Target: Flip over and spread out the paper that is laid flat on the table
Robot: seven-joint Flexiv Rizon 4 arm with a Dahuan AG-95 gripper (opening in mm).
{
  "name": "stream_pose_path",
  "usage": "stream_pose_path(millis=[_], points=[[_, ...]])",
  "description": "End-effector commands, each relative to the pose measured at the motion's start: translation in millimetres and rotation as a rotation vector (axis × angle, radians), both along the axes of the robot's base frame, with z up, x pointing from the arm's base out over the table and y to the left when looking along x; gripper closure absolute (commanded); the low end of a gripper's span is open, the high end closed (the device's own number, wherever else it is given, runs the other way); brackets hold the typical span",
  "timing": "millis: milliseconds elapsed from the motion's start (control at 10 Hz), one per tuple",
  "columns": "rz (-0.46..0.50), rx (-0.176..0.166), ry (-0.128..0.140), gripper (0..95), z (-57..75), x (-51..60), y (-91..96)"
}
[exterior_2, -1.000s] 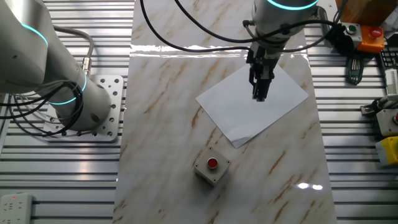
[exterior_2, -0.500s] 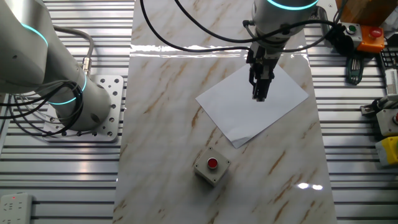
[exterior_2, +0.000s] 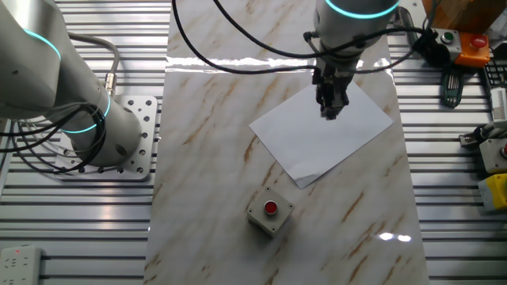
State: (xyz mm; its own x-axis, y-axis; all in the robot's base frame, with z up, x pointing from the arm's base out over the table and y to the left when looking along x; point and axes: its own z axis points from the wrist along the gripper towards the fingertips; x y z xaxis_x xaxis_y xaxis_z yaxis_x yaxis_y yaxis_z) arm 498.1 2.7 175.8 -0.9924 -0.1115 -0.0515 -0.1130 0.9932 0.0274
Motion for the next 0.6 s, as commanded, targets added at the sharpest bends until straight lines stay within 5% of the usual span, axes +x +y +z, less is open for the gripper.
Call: stream_pose_path(millis=[100, 600], points=[[-0.049, -0.020, 0.007, 95.0, 1.9, -1.6, -0.2], [-0.064, -0.015, 0.001, 95.0, 3.2, -2.2, 0.3]])
